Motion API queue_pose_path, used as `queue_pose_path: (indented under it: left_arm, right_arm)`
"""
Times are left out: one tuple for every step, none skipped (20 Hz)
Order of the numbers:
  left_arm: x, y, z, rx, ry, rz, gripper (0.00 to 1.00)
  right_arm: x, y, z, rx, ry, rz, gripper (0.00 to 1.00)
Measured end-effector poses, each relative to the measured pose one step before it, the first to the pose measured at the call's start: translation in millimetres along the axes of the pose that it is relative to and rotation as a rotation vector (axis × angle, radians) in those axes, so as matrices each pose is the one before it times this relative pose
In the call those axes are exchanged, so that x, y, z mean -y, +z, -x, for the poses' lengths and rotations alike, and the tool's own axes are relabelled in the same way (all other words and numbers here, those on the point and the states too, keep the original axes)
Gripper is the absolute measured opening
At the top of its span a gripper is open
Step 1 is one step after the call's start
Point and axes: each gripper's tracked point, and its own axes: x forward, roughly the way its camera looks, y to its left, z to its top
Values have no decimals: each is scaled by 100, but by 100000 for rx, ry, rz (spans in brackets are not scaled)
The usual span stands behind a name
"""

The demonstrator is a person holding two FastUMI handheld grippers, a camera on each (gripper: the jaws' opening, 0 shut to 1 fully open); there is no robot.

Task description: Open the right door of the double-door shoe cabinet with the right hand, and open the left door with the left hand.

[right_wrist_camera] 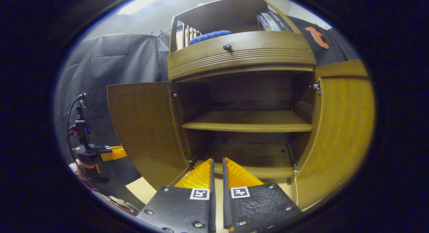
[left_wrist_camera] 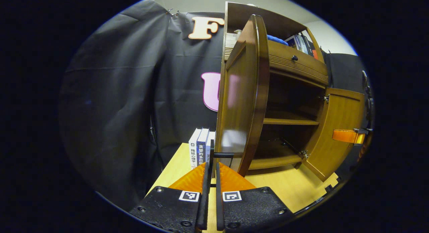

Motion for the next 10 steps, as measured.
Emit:
queue_pose_path:
  left_arm:
    - [17,116,401,387,985,264,2]
    - [-144,286,466,458,1023,459,2]
    - [-180,190,324,607,1281,338,11]
    - [-244,153,506,362,1598,-106,11]
    - [-260,72,352,481,1883,-364,1]
    - [-215,393,269,495,2065,-465,10]
    - [-178,261,371,621,1309,31,10]
    - [251,372,374,618,-513,1091,10]
    - [153,149,942,375,-50,997,2]
    - [416,295,500,630,-167,613,2]
  right_arm:
    - [135,97,-3,171,165,226,9]
    - [160,-63,20,57,-15,41,9]
    - [192,68,-21,45,147,-135,9]
    - [127,37,21,70,165,-190,9]
    - [145,17,68,36,144,-187,9]
    - [203,0,50,-2,60,-14,9]
    - [204,37,41,2,-3,123,9]
    - [104,-107,40,18,65,156,9]
    - [133,-20,45,-32,-48,142,9]
    - [199,-16,86,99,-180,42,9]
